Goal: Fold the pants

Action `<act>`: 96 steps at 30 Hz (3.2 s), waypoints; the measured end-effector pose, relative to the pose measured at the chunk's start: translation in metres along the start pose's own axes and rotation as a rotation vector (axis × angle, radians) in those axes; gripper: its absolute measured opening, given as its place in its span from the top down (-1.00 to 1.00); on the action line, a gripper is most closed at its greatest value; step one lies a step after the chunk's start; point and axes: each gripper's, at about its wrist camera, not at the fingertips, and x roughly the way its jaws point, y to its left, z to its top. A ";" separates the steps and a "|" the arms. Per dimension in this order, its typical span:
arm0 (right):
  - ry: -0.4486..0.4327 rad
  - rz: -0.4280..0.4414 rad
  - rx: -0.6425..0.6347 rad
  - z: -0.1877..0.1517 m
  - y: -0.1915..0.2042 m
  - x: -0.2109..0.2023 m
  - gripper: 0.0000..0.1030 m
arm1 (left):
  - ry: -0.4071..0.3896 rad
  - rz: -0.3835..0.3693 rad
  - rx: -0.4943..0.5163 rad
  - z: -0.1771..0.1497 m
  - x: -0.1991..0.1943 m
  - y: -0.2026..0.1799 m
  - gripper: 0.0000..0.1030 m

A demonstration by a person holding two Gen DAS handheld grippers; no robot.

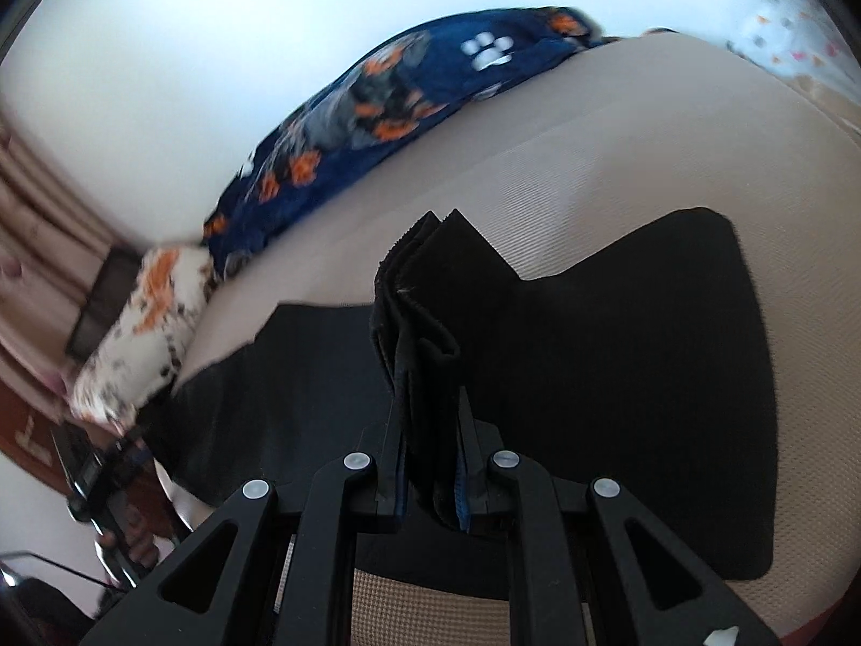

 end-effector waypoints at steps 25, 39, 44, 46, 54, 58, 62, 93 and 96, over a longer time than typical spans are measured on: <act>0.121 -0.085 -0.256 -0.038 0.058 0.051 0.75 | 0.024 0.026 0.024 -0.006 0.005 0.001 -0.81; 0.141 -0.130 -0.377 -0.051 0.080 0.055 0.39 | 0.032 0.035 0.029 -0.007 0.007 0.001 -0.83; 0.161 -0.117 -0.419 -0.058 0.090 0.056 0.03 | 0.036 0.037 0.026 -0.008 0.007 0.003 -0.83; 0.171 -0.109 -0.436 -0.061 0.095 0.055 -0.03 | 0.038 0.037 0.025 -0.008 0.008 0.003 -0.84; 0.238 -0.005 -0.421 -0.059 0.095 0.045 -0.11 | 0.047 0.045 0.036 -0.009 0.009 0.002 -0.85; 0.244 0.158 -0.305 -0.044 0.088 0.029 -0.11 | 0.046 0.041 0.027 -0.009 0.008 0.002 -0.85; 0.174 0.188 -0.204 -0.023 0.076 0.022 0.24 | 0.045 0.041 0.023 -0.010 0.008 0.003 -0.85; 0.229 0.017 -0.337 -0.046 0.099 0.081 0.68 | 0.065 0.204 0.114 -0.020 0.016 0.003 -0.85; 0.229 0.024 -0.328 -0.046 0.098 0.081 0.68 | 0.064 0.223 0.133 -0.021 0.017 0.001 -0.85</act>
